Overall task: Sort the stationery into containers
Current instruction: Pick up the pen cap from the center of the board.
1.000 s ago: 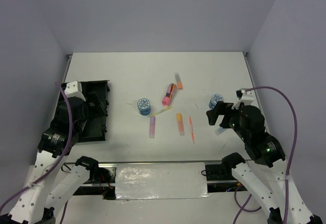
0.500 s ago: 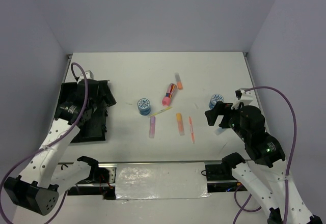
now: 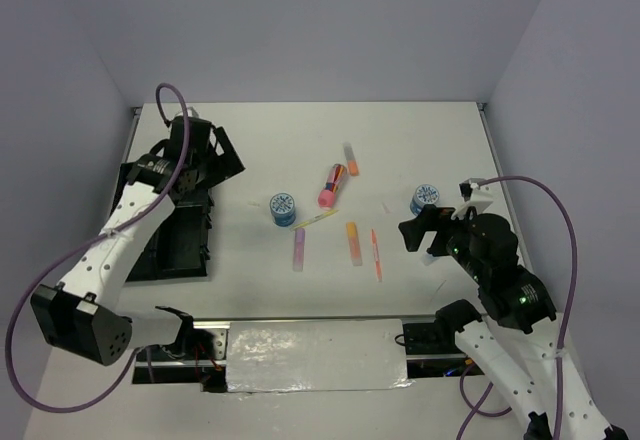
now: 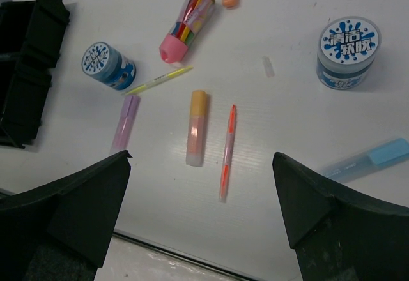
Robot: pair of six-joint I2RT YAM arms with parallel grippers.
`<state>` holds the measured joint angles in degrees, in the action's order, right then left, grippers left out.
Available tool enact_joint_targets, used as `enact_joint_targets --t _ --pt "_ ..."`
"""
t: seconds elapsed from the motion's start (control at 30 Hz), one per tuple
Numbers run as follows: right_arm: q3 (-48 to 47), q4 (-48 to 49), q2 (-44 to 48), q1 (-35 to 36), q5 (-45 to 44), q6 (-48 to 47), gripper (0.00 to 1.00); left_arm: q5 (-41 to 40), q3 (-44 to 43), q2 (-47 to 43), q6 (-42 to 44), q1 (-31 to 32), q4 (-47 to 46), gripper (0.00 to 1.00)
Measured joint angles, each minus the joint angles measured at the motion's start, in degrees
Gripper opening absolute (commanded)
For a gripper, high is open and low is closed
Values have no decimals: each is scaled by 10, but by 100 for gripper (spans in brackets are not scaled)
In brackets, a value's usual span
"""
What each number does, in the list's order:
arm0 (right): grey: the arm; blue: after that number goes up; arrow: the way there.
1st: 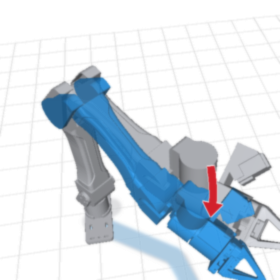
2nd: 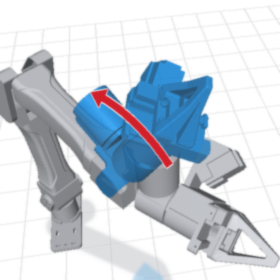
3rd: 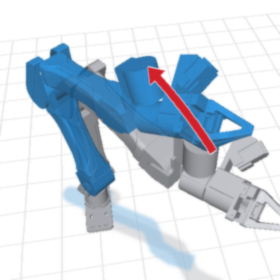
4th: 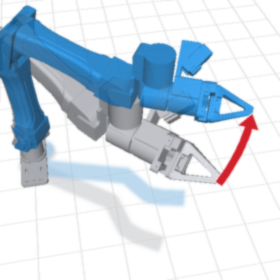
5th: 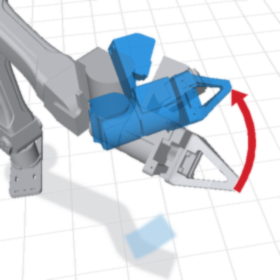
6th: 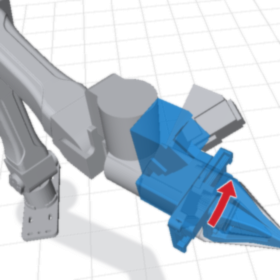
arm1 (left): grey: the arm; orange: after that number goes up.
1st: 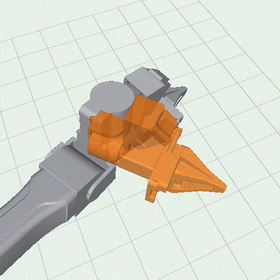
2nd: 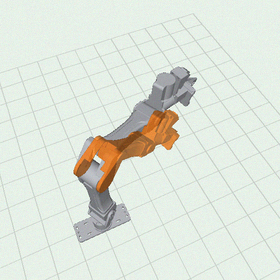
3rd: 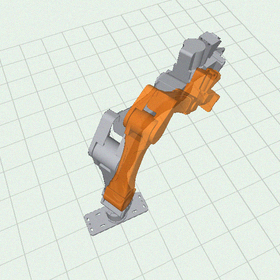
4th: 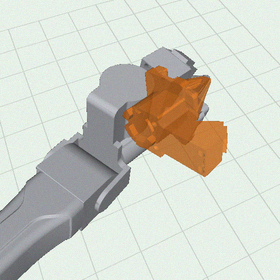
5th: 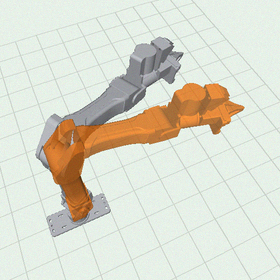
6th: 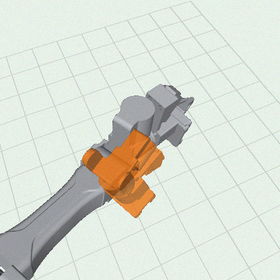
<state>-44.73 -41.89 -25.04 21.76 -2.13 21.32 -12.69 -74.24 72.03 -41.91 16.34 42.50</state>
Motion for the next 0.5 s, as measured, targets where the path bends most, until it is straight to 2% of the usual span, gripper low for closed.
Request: enact_joint_targets --t 0.07,0.23,0.4,0.5 --pt "4 2 0 0 1 3 100 -7 3 13 -62 0 5 92" --pt "4 5 4 0 10 8 100 -14 13 80 -209 0 9 90" --pt "4 7 17 0 26 12 100 -14 -3 198 -276 7 9 84" --pt "6 9 21 0 32 12 100 -19 -24 260 -300 16 11 74"
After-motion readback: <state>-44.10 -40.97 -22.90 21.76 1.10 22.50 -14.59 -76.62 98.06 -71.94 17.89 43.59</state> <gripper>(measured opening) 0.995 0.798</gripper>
